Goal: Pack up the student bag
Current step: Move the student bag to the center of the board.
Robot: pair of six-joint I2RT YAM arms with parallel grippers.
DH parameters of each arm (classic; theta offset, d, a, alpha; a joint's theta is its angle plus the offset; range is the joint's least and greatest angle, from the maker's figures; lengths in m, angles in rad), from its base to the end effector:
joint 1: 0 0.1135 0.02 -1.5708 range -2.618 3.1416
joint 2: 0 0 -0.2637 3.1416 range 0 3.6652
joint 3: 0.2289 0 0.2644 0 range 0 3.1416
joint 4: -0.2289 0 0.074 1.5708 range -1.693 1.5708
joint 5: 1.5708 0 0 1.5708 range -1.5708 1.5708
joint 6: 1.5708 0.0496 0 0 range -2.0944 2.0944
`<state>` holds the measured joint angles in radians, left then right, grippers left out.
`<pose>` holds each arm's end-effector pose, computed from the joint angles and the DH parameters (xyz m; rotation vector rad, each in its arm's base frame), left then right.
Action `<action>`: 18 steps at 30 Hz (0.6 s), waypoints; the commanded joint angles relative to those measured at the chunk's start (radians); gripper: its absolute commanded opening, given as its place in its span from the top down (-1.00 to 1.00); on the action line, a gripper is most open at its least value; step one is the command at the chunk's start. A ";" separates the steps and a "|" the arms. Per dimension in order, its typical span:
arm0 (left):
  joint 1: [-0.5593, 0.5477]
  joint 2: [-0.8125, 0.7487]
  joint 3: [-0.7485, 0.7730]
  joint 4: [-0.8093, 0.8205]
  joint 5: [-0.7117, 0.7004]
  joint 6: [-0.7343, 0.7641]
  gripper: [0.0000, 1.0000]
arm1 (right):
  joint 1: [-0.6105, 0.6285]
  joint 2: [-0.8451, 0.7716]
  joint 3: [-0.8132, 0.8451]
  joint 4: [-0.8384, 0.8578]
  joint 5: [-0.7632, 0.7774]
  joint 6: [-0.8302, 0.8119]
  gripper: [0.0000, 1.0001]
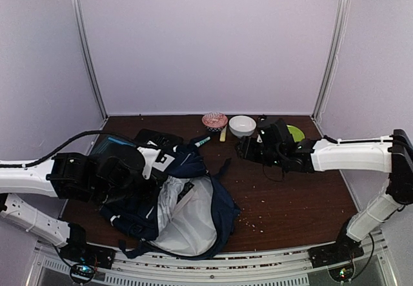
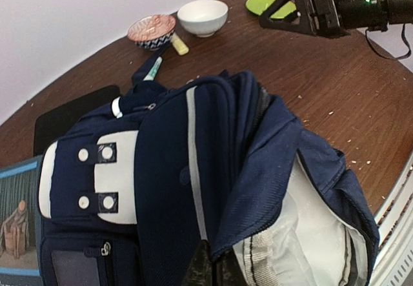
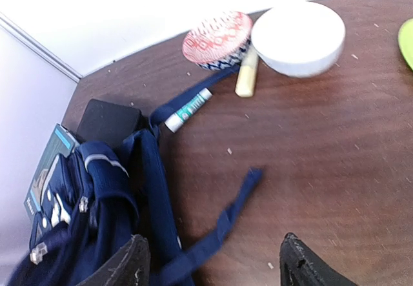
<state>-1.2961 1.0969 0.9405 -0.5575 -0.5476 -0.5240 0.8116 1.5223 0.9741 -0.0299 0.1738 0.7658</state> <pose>0.0930 -0.2349 0.2911 0.5606 2.1204 -0.4095 0.2548 0.2561 0.2268 0.0541 2.2298 0.7192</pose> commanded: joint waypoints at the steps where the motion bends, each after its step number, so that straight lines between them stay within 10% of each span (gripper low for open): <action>1: 0.009 -0.003 -0.005 -0.280 -0.152 -0.214 1.00 | -0.015 0.168 0.171 0.004 -0.020 -0.061 -0.36; 18: 0.009 -0.120 -0.086 -0.450 -0.235 -0.494 1.00 | -0.055 0.794 0.945 -0.231 -0.112 0.094 -0.32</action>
<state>-1.2999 0.9813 0.8783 -0.9226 -0.7128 -0.9783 0.7689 2.2322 1.7447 -0.1684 0.0456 0.7578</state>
